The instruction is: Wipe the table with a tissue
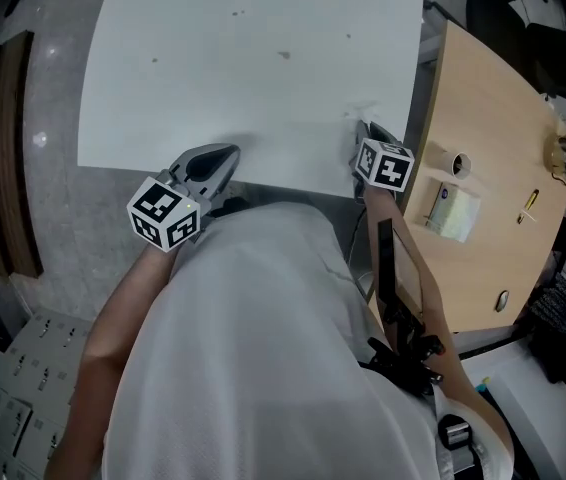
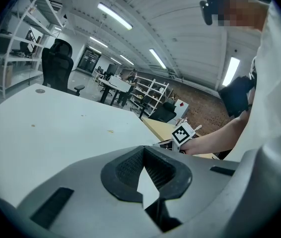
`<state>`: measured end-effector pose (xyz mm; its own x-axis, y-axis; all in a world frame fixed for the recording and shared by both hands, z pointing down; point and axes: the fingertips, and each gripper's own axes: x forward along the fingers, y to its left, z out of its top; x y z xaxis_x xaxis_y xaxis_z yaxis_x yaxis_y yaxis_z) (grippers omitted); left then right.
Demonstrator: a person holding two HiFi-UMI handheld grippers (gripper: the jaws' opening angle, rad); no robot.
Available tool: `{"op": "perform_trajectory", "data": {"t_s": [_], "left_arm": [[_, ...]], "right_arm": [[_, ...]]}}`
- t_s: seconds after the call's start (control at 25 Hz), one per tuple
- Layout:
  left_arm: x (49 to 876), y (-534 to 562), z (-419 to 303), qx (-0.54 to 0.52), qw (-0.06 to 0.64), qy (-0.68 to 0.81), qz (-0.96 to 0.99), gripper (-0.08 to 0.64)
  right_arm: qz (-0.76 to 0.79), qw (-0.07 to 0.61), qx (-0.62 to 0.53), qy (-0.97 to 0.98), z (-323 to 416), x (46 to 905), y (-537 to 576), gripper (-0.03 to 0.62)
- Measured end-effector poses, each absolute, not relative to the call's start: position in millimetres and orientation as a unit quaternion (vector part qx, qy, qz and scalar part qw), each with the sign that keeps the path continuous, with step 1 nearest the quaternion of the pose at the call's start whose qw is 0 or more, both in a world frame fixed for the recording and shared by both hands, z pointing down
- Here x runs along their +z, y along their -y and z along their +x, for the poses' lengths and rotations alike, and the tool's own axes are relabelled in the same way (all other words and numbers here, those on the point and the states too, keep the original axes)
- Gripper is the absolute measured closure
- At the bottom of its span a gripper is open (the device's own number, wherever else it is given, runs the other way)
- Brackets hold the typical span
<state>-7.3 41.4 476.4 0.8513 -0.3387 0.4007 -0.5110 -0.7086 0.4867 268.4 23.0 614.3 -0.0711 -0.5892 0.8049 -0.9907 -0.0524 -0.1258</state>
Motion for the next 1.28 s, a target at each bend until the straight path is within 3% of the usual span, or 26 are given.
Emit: {"op": "perform_trajectory", "data": {"t_s": [0.2,0.8,0.88,1.04,1.28], "left_arm": [[477.8,-45.7,-12.3,0.146,0.304,0.239,0.911,0.554],[473.3,-42.8,-3.4,0.156,0.294,0.241,0.912,0.554],[471.4,-39.9,-0.3,0.156,0.291,0.243,0.912,0.554],[468.7,-32.4,6.3,0.157,0.285,0.248,0.912,0.554],[471.2,-19.3,17.6,0.163,0.283,0.249,0.912,0.554]], "right_arm": [[0.596,0.309,0.33,0.663,225.9,614.3,-23.7,0.563],[0.479,0.303,0.343,0.749,112.7,617.2,-20.0,0.563],[0.47,0.274,0.36,0.758,109.0,612.6,-11.0,0.563],[0.509,0.138,0.387,0.756,147.6,577.8,14.4,0.563],[0.56,0.093,0.376,0.733,240.9,559.4,26.7,0.563]]}}
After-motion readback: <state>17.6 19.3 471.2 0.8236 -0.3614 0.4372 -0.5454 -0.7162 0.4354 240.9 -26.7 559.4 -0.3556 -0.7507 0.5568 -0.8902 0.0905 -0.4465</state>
